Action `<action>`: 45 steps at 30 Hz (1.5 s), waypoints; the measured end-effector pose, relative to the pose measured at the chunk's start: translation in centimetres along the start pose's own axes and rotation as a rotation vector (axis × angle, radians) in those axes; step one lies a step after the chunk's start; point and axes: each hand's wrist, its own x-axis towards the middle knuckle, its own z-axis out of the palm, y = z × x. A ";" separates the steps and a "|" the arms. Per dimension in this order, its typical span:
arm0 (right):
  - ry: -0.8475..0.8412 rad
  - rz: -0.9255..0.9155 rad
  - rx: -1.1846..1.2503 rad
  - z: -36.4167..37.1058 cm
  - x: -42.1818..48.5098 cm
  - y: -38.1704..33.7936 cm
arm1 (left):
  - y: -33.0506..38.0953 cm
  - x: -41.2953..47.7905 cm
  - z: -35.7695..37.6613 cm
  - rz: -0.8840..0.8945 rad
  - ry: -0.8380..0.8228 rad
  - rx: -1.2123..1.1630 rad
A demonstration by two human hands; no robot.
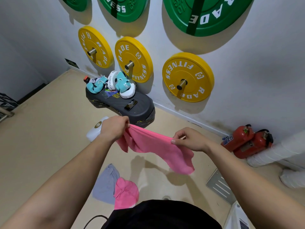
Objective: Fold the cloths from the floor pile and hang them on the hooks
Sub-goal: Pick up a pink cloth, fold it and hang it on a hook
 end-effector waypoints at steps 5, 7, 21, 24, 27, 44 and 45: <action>0.069 -0.043 -0.155 0.1 0.9 -0.5 | 2.2 -0.1 1.0 0.116 -0.191 -0.308; 0.084 -0.076 -0.227 0.3 1.5 -1.4 | 5.0 -0.9 0.8 0.296 -0.291 -0.547; 0.205 0.144 -0.302 -2.0 0.4 2.4 | 6.8 0.8 0.9 0.236 -0.205 -0.484; 0.229 0.185 -0.290 -2.1 0.1 3.0 | 7.0 1.1 0.8 0.238 -0.195 -0.440; 0.341 0.207 -0.231 -1.9 0.2 3.1 | 7.1 1.1 0.8 0.235 -0.183 -0.447; 0.128 0.016 -0.065 0.2 3.1 -0.8 | 9.6 -1.1 0.0 0.378 -0.246 -0.738; 0.118 0.022 -0.061 0.3 3.1 -0.8 | 9.6 -1.2 0.0 0.377 -0.241 -0.741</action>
